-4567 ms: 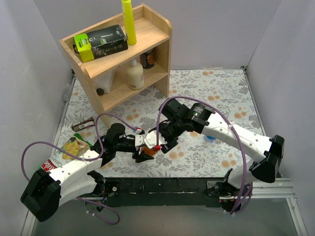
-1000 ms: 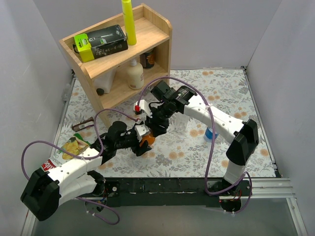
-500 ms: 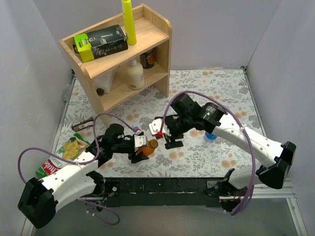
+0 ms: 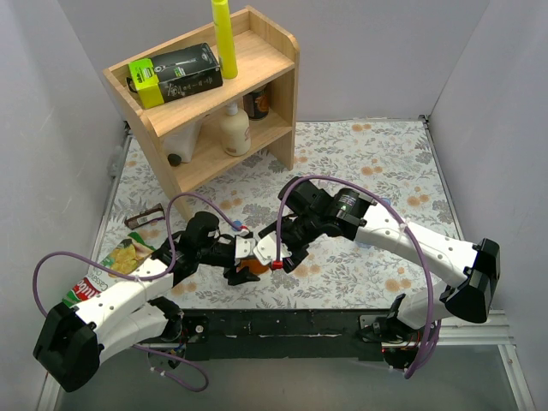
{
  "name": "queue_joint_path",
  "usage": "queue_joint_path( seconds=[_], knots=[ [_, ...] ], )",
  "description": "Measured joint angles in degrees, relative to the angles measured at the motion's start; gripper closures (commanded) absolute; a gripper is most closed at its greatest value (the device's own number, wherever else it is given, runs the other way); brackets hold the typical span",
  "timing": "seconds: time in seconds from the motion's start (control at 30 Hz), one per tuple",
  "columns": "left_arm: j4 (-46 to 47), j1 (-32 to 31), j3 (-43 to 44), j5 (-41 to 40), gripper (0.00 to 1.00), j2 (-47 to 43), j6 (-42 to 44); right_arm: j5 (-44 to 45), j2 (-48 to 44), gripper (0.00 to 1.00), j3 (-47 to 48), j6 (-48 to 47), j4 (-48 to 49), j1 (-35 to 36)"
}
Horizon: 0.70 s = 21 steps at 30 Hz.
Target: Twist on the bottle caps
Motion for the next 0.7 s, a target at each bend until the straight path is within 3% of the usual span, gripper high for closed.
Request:
queue_joint_path(
  seconds=[0.53, 0.67, 0.7],
  knots=[
    [0.7, 0.0, 1.0, 0.7, 1.0, 1.6, -1.4, -1.3, 0.2, 0.51, 0.0, -0.5, -0.1, 0.0],
    [0.8, 0.0, 1.0, 0.8, 1.0, 1.6, -1.7, -1.3, 0.3, 0.91, 0.0, -0.2, -0.1, 0.0],
    [0.8, 0.0, 1.0, 0.9, 1.0, 1.6, -1.7, -1.3, 0.5, 0.95, 0.2, 0.2, -0.2, 0.0]
  ],
)
